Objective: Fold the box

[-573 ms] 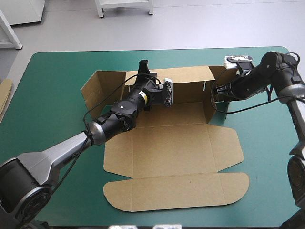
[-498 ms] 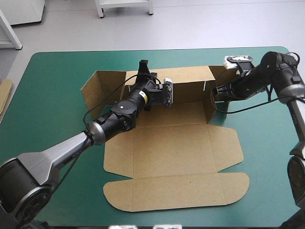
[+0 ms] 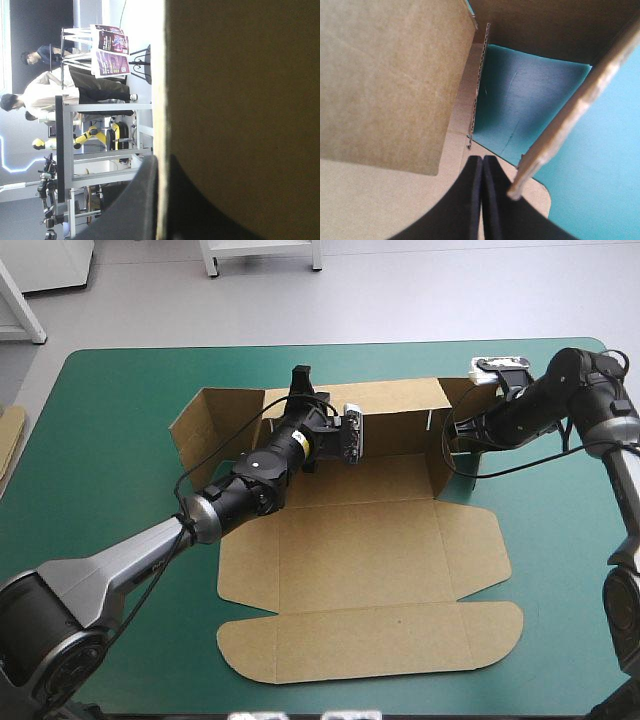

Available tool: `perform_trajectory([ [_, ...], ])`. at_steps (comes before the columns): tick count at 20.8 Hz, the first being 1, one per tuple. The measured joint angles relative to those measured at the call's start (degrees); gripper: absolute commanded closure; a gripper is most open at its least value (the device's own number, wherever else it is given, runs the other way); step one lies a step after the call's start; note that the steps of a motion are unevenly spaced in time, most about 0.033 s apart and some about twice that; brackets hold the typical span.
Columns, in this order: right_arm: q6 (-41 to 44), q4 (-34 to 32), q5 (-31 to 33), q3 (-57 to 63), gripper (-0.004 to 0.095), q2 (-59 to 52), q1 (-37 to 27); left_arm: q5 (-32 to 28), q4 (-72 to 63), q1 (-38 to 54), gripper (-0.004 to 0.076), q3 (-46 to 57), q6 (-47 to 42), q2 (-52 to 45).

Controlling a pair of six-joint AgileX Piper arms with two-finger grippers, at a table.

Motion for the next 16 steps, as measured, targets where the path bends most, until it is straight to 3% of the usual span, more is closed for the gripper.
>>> perform_trajectory([
  [6, 0.00, 0.00, 2.53, -5.63, 0.0927, 0.00, 0.00, 0.00, 0.00, 0.00, 0.0732, 0.00, 0.00, 0.00],
  [11, 0.38, -0.23, 3.31, -21.18, 0.0927, 0.05, 0.00, 0.00, 0.21, 0.00, 0.0733, 0.00, 0.00, 0.00],
  [16, 1.04, -1.33, 3.31, -28.32, 0.0927, 5.86, 0.00, 0.00, 0.47, 0.00, 0.0732, 0.00, 0.00, 0.00],
])
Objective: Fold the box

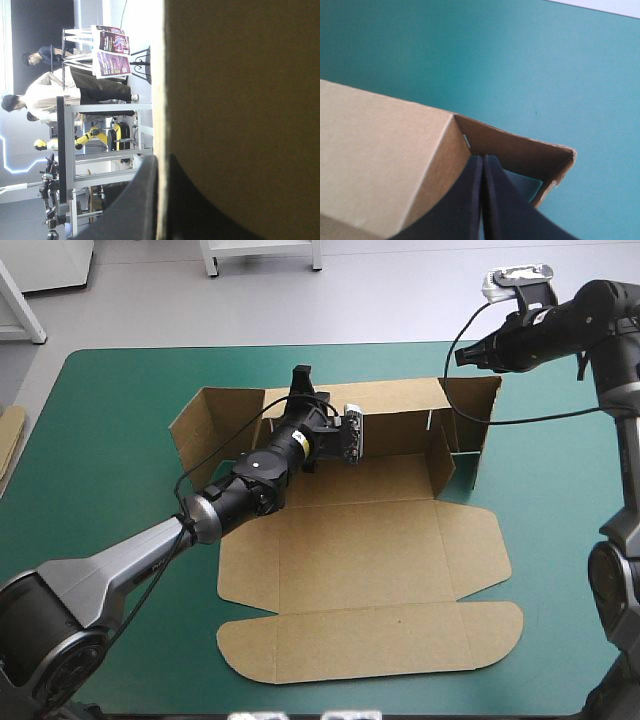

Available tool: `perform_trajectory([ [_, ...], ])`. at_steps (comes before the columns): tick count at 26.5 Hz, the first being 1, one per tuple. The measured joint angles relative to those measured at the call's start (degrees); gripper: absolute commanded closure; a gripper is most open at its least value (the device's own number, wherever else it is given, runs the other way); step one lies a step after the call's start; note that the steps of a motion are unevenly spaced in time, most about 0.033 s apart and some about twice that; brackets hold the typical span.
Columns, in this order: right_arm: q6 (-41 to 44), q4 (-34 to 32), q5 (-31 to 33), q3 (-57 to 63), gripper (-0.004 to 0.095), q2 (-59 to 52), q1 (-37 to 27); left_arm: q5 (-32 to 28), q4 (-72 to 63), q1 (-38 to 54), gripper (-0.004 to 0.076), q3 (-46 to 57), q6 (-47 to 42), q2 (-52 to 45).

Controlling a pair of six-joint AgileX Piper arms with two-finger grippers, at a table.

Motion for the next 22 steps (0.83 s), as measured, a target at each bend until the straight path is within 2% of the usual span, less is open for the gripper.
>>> perform_trajectory([
  [7, 2.25, -1.70, -1.68, -11.99, 0.0927, 14.25, 0.01, 0.00, 0.19, 0.00, 0.0732, 0.00, 0.00, 0.00],
  [15, 3.19, -3.94, -3.87, -18.07, 0.0927, 20.81, -0.47, 0.69, 0.46, 0.00, 0.0732, 0.00, 0.00, 0.00],
  [22, 3.22, -3.63, -2.44, -18.57, 0.0927, 23.06, -2.68, 0.88, 0.71, 0.00, 0.0732, 0.00, 0.00, 0.00],
])
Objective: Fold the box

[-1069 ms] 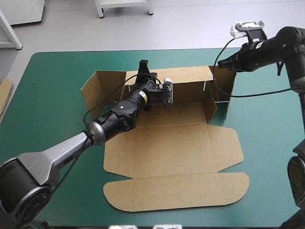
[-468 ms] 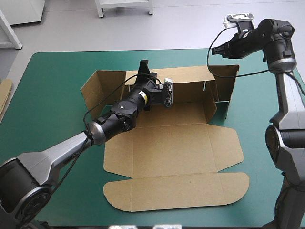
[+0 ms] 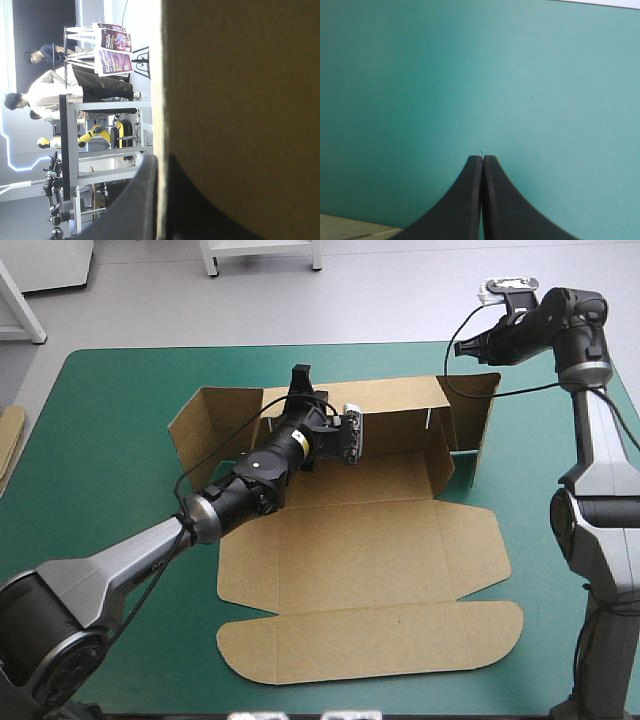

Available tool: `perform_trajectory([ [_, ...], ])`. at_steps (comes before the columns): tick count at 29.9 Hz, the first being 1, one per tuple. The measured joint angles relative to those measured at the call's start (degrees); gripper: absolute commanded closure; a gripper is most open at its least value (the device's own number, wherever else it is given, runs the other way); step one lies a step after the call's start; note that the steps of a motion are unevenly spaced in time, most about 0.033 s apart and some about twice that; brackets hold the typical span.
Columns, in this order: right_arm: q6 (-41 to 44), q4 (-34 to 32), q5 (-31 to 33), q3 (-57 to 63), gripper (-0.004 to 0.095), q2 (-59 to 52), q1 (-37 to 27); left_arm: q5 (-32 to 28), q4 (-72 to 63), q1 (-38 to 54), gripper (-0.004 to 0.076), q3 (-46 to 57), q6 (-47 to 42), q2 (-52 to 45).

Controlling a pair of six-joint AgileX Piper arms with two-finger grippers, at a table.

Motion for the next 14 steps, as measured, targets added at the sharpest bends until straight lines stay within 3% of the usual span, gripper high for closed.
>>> perform_trajectory([
  [14, -1.16, 3.17, 2.49, 0.35, 0.0927, 0.05, -0.13, 0.00, 1.39, 0.00, 0.0733, 0.00, -0.24, 0.00],
])
